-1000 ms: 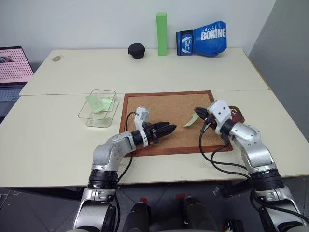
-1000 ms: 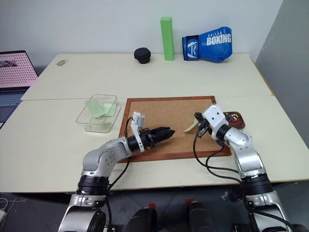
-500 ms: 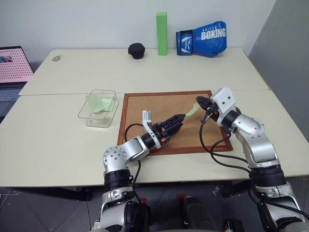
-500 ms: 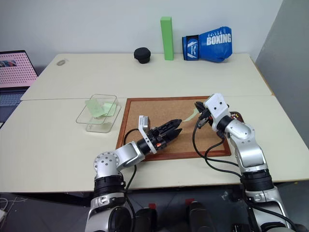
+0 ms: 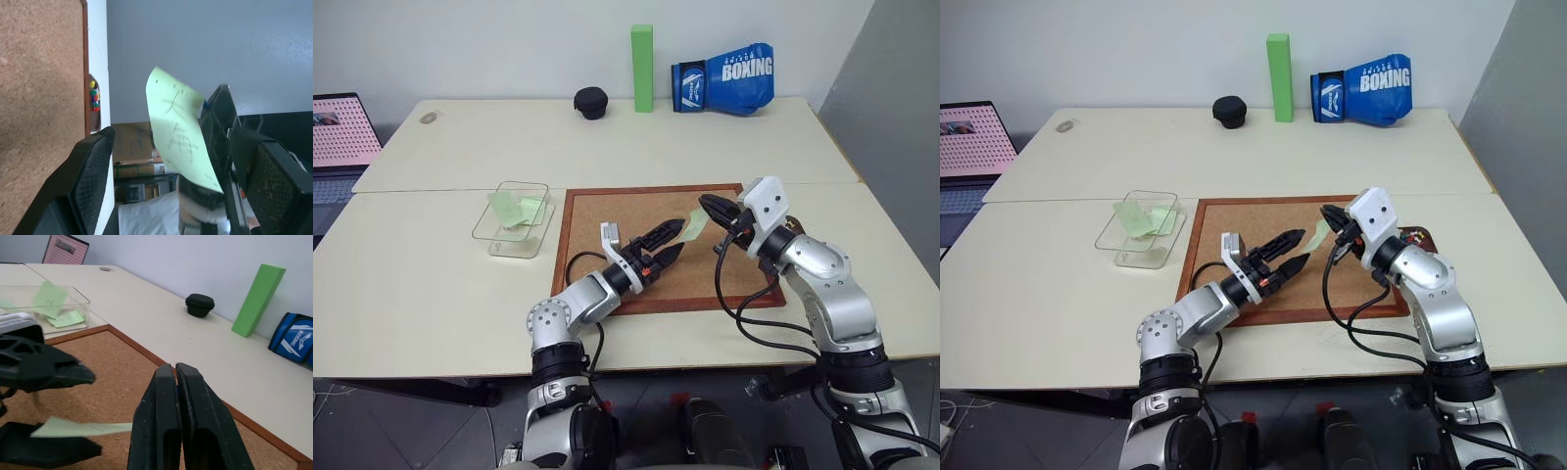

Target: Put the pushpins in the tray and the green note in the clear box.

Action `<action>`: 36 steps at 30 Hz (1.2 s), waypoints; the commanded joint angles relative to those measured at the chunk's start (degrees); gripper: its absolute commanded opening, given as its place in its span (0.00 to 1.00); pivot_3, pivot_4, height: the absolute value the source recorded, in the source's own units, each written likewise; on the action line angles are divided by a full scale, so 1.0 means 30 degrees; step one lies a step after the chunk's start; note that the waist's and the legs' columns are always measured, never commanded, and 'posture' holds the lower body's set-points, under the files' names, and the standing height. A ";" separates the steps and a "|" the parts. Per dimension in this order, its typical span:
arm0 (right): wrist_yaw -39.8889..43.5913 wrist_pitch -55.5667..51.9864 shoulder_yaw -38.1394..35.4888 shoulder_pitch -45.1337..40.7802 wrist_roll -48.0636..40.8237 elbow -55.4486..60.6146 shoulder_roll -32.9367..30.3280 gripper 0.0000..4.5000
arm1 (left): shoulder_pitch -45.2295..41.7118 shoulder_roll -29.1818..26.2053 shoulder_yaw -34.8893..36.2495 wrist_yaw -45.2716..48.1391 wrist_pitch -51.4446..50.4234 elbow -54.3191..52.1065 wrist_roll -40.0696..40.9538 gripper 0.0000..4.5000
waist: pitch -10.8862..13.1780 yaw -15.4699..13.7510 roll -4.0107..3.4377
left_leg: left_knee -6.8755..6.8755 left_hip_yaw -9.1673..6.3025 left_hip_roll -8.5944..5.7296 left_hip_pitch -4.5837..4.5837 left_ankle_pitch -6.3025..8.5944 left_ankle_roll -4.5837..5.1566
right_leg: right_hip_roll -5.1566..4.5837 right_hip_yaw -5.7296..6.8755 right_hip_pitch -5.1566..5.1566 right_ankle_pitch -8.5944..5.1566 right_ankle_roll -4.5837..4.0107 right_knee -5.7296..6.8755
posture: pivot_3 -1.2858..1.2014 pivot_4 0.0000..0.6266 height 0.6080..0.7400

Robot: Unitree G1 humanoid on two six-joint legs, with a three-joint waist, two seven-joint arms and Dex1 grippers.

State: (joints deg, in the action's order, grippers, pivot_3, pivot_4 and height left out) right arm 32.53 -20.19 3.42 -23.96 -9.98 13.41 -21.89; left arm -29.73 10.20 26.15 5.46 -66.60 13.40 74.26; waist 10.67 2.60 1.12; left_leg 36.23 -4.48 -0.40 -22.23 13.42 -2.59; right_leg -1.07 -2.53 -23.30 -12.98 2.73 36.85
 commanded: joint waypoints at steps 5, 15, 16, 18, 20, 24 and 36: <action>-0.0104 -0.0203 -0.0124 0.0147 -0.0485 0.1064 0.0184 0.00 | 0.0471 0.0348 -0.1986 0.1043 -0.0094 -0.1384 0.0533 0.72 | 0.0001 -0.0098 0.0002 | 0.0000 0.0000 -0.0004 -0.0015 0.0000 0.0000 | -0.0003 0.0001 -0.0007 0.0000 0.0000 -0.0004 | 0.52 0.24 1.00; -0.0067 -0.0071 -0.0195 0.0089 -0.0415 0.0846 0.0101 0.00 | 0.0555 -0.0134 -0.2066 0.1181 0.0469 -0.1319 0.0567 0.28 | 0.0002 -0.0099 0.0002 | 0.0000 -0.0002 -0.0002 -0.0030 0.0000 0.0000 | -0.0002 0.0005 -0.0019 -0.0004 -0.0007 -0.0009 | 0.52 0.24 1.00; -0.0059 -0.0064 -0.0235 0.0122 -0.0413 0.0845 0.0061 0.00 | 0.0580 -0.0154 -0.2074 0.1185 0.0496 -0.1326 0.0556 0.22 | 0.0002 -0.0099 0.0002 | 0.0000 -0.0002 -0.0002 -0.0030 0.0000 0.0001 | -0.0002 0.0006 -0.0020 -0.0004 -0.0007 -0.0009 | 0.52 0.24 1.00; -0.0059 -0.0072 -0.0306 0.0155 -0.0413 0.0838 -0.0004 0.00 | 0.0628 -0.0182 -0.2106 0.1192 0.0509 -0.1373 0.0560 0.12 | 0.0002 -0.0099 0.0002 | 0.0000 -0.0002 -0.0002 -0.0031 0.0000 0.0001 | -0.0002 0.0005 -0.0021 -0.0004 -0.0007 -0.0009 | 0.52 0.24 1.00; -0.0064 -0.0109 -0.0366 0.0165 -0.0442 0.0859 -0.0050 0.00 | 0.0635 -0.0220 -0.2127 0.1192 0.0528 -0.1385 0.0545 0.01 | 0.0002 -0.0097 0.0002 | 0.0000 -0.0002 -0.0002 -0.0032 0.0000 0.0001 | -0.0002 0.0005 -0.0022 -0.0005 -0.0008 -0.0009 | 0.52 0.24 1.00; -0.0066 -0.0068 -0.0362 0.0245 -0.0420 0.0780 -0.0104 0.00 | 0.0541 -0.0324 -0.2135 0.1208 0.0645 -0.1321 0.0497 0.01 | 0.0002 -0.0097 0.0003 | 0.0000 -0.0002 -0.0002 -0.0034 0.0000 0.0000 | -0.0002 0.0005 -0.0025 -0.0005 -0.0007 -0.0010 | 0.52 0.24 1.00; -0.0450 -0.1289 -0.0661 0.0340 -0.1351 0.2433 0.0237 0.00 | 0.0279 0.0067 -0.1245 -0.0830 0.1646 -0.0098 0.1145 0.01 | 0.0003 -0.0093 0.0005 | -0.0001 -0.0003 0.0001 -0.0045 0.0000 0.0001 | -0.0002 0.0006 -0.0038 -0.0006 -0.0010 -0.0012 | 0.52 0.24 1.00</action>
State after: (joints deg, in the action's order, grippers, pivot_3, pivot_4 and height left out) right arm 32.12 -22.89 3.30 -22.45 -12.32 16.56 -21.71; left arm -29.03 9.72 21.29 5.04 -61.96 12.78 75.53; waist 10.67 2.32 1.14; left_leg 36.22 -4.49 -0.38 -22.38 13.42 -2.59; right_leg -1.07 -2.50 -23.44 -13.00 2.70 36.82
